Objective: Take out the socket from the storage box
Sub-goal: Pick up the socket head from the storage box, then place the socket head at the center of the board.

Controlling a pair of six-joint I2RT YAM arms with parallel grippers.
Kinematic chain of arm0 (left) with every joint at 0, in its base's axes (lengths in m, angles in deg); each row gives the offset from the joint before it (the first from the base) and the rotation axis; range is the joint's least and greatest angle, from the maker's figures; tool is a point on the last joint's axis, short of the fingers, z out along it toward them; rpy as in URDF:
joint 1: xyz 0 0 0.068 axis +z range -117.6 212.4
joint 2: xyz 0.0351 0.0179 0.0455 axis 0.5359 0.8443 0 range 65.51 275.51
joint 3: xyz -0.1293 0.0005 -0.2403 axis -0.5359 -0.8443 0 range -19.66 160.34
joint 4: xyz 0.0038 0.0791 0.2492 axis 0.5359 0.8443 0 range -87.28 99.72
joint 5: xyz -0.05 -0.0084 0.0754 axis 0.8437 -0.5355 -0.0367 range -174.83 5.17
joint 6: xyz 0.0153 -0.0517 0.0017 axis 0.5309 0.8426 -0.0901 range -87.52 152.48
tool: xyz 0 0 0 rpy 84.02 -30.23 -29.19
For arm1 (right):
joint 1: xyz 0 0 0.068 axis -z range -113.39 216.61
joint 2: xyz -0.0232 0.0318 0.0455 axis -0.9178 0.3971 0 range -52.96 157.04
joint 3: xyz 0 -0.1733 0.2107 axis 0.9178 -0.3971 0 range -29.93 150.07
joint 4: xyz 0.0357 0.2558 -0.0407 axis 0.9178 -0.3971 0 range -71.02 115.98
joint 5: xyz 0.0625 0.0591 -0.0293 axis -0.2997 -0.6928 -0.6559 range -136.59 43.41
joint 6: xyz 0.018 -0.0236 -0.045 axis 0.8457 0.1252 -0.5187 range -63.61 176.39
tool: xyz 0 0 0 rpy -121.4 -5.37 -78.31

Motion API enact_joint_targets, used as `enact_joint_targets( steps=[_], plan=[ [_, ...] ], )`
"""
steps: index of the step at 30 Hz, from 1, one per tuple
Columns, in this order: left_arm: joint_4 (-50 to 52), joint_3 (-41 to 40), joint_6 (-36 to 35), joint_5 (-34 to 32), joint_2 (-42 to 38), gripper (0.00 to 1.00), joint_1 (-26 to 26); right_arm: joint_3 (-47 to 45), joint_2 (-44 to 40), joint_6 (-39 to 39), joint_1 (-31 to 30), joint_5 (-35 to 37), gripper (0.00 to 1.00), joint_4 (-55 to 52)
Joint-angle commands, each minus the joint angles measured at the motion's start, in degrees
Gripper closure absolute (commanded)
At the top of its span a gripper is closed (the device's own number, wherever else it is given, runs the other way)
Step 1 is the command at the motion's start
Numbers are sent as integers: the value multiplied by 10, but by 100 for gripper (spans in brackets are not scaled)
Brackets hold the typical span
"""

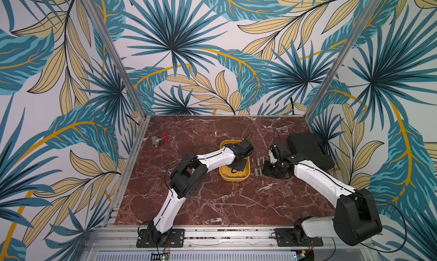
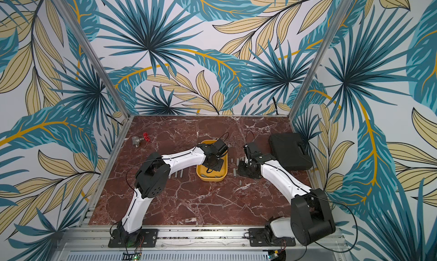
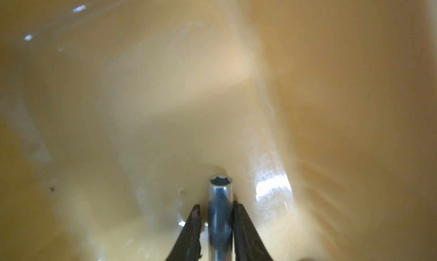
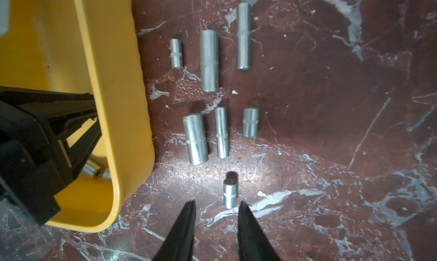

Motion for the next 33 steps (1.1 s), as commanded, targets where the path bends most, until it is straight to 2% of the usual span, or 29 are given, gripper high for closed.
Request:
enact_joint_targets(
  steps=[1,9,20,28,33],
  plan=[
    [28,20,-4,-22,20,78,0,-14,-9,5,1,-3,67,1],
    [26,12,0,-31,6,89,0,-16,-13,3,1,-4,68,1],
    [-23,-48,11,4,-111,91,41,-11,-11,-3,2,-5,68,-2],
    [-35,-157,21,-9,-238,91,83,-8,-3,-3,1,-10,68,4],
    [-32,-270,51,-27,-329,91,105,-9,8,-1,1,-21,68,16]
  ],
)
